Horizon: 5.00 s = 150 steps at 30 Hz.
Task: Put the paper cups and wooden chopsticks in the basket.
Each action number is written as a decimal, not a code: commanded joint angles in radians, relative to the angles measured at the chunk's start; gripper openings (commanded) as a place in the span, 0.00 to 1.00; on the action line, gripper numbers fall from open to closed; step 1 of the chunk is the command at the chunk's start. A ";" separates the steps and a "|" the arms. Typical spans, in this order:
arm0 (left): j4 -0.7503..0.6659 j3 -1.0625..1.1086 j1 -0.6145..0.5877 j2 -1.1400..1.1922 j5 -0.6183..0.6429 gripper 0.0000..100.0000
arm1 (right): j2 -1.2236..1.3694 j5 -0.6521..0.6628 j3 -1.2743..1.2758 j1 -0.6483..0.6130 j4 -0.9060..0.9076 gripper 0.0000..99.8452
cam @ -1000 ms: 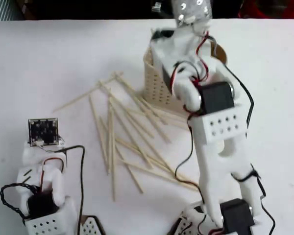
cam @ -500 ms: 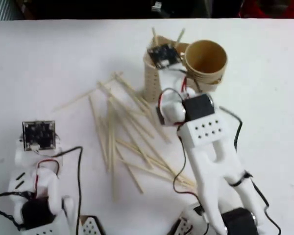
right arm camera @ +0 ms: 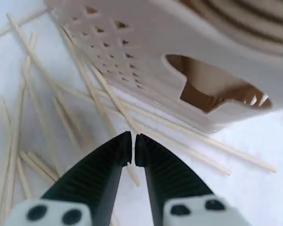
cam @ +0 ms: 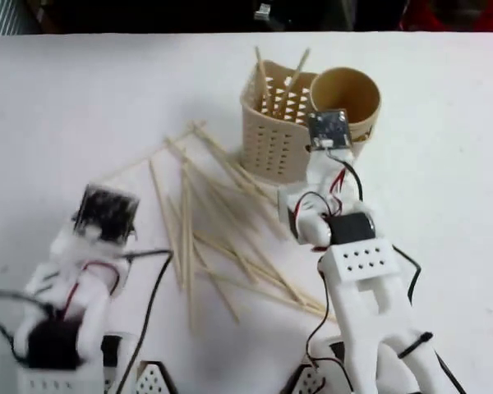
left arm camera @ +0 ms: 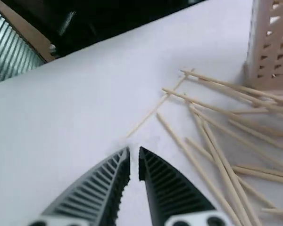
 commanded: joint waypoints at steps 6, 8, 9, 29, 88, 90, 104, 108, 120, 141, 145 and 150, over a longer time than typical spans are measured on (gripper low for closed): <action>0.000 -0.304 0.134 0.707 0.003 0.18 | -0.039 -0.040 0.020 0.071 -0.077 0.03; -0.003 -0.351 0.139 0.823 0.049 0.21 | -0.039 -0.040 0.020 0.071 -0.077 0.03; -0.003 -0.379 0.139 0.878 0.084 0.22 | -0.039 -0.040 0.020 0.070 -0.077 0.03; -0.166 -0.697 0.189 1.659 0.245 0.25 | -0.031 -0.034 0.020 0.065 -0.077 0.03; 0.150 -1.223 0.268 1.035 0.241 0.02 | -0.041 -0.032 0.020 0.070 -0.077 0.03; 0.117 -1.254 0.312 1.035 0.244 0.02 | -0.041 -0.032 0.020 0.070 -0.077 0.03; -0.453 -1.220 0.455 1.038 0.400 0.02 | -0.041 -0.032 0.021 0.073 -0.077 0.03; -0.681 -1.049 0.456 1.036 0.453 0.02 | -0.041 -0.032 0.021 0.073 -0.077 0.03; -1.195 -0.601 0.483 1.040 0.446 0.02 | -0.039 -0.032 0.021 0.067 -0.077 0.03; -0.910 -0.830 0.473 1.353 0.390 0.18 | -0.038 -0.032 0.020 0.067 -0.077 0.03; -0.623 -0.982 0.433 1.353 0.388 0.18 | -0.038 -0.032 0.020 0.067 -0.077 0.03; -0.210 -1.241 0.357 1.353 0.387 0.18 | -0.036 -0.032 0.020 0.067 -0.077 0.03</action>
